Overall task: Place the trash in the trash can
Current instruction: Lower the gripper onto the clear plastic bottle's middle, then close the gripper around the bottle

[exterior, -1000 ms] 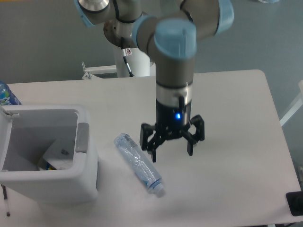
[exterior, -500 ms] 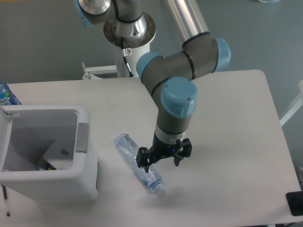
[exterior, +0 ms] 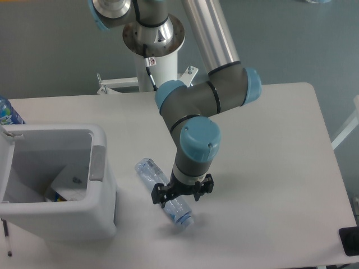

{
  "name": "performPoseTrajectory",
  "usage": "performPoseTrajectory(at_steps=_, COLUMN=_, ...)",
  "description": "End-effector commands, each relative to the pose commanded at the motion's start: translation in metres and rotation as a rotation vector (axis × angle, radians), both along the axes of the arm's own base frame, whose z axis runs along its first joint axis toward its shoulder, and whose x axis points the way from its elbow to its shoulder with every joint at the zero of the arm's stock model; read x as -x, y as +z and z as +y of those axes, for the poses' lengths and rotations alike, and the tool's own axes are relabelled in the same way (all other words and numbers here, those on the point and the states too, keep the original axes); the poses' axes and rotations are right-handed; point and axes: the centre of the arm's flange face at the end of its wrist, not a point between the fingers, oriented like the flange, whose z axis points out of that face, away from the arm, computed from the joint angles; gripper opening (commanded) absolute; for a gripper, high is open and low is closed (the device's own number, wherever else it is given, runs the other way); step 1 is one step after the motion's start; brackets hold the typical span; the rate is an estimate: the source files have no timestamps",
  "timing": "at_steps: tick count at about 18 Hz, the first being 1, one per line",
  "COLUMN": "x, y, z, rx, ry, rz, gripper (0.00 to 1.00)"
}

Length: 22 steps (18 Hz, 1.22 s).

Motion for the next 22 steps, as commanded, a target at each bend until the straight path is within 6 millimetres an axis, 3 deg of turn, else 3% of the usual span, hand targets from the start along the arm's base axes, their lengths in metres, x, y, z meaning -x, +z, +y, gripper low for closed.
performPoseTrajectory(at_steps=6, x=0.001, y=-0.021, z=-0.001, rx=0.05, ry=0.02, rz=0.007, gripper=1.0)
performPoseTrajectory(at_steps=8, x=-0.01, y=-0.023, z=0.007, rx=0.058, ry=0.02, rz=0.012, gripper=1.0)
performPoseTrajectory(at_steps=17, x=-0.018, y=-0.041, z=0.011, rx=0.109, ry=0.01, rz=0.033, gripper=0.99)
performPoseTrajectory(at_steps=19, x=-0.018, y=-0.041, z=0.01, rx=0.112, ry=0.01, rz=0.034, gripper=0.96)
performPoseTrajectory(at_steps=22, x=-0.018, y=-0.04, z=0.008, rx=0.119, ry=0.01, rz=0.044, gripper=0.84)
